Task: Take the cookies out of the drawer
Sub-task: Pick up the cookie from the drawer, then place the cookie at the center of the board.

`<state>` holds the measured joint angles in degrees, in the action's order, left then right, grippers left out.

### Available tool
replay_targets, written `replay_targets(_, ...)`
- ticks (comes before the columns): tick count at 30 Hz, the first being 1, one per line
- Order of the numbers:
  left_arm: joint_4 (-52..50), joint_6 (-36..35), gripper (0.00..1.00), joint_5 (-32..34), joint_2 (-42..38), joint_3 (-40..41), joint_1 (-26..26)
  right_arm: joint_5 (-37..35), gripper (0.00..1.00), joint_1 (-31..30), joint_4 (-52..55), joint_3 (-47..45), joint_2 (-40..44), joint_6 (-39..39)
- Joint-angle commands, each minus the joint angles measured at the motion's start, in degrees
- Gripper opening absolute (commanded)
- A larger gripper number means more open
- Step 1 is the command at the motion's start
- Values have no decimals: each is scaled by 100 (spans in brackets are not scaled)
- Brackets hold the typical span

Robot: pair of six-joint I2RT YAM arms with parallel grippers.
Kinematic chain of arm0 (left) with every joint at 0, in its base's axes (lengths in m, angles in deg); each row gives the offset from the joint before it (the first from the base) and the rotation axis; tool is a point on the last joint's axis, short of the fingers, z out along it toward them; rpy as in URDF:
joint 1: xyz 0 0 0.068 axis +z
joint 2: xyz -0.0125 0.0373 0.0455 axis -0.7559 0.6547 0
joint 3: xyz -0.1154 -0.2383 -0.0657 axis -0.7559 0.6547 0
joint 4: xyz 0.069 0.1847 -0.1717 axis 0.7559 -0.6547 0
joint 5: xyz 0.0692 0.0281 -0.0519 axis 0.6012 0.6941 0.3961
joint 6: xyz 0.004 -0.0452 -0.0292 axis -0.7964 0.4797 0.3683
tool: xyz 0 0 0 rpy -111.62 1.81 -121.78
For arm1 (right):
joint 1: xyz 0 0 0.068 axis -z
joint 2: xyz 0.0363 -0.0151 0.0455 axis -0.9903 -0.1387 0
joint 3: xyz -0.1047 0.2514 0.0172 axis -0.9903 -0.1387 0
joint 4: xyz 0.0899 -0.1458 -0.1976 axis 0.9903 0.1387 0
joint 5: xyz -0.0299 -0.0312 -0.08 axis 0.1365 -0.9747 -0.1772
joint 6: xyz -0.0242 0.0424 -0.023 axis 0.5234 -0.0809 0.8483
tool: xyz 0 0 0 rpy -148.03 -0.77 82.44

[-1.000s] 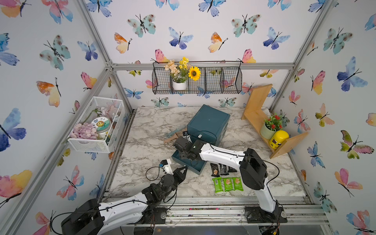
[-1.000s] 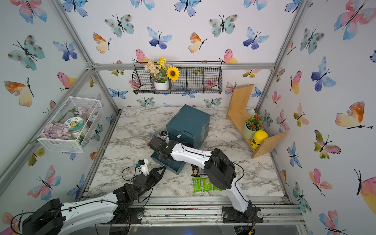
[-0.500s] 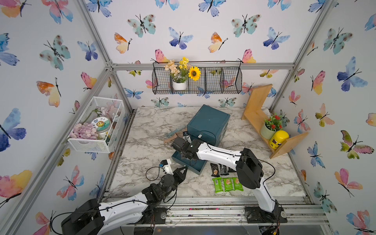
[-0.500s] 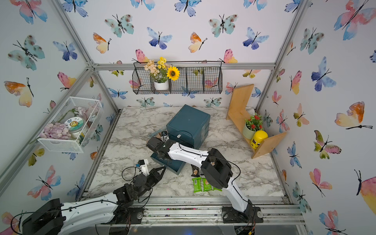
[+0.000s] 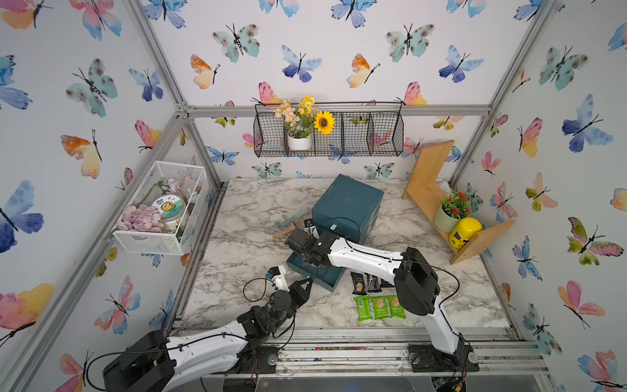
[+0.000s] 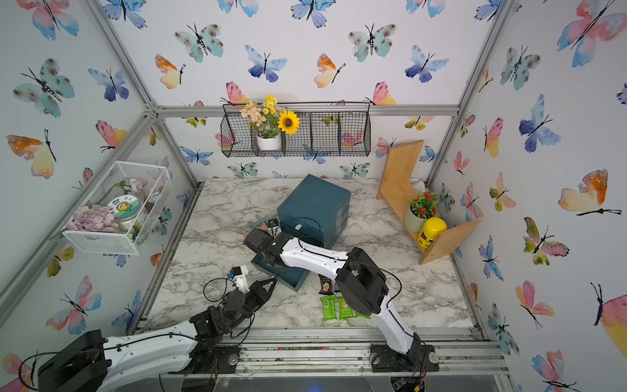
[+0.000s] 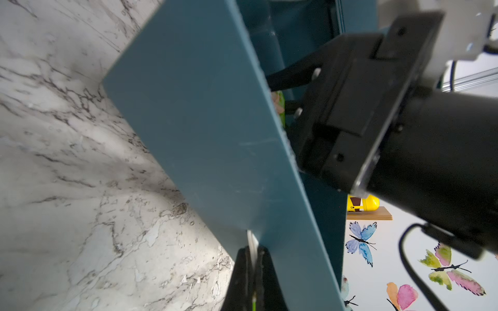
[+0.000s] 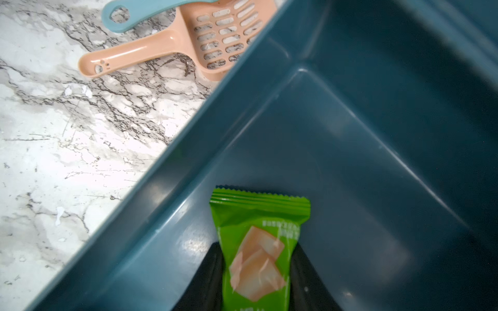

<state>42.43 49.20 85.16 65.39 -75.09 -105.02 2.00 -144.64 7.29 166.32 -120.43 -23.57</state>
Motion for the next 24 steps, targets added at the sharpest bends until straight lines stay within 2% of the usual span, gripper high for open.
replay_targets(1, 189, -40, 0, 39, -31, -139, 28, 3, 31, -28, 157, -8, 442, 217)
replay_targets(13, 161, -62, 0, 68, -62, -161, 33, 26, 32, -316, 273, -562, 1386, 340)
replay_targets(24, 115, -89, 0, 88, -112, -170, 37, -164, 31, -519, 1078, -2267, 3093, -573)
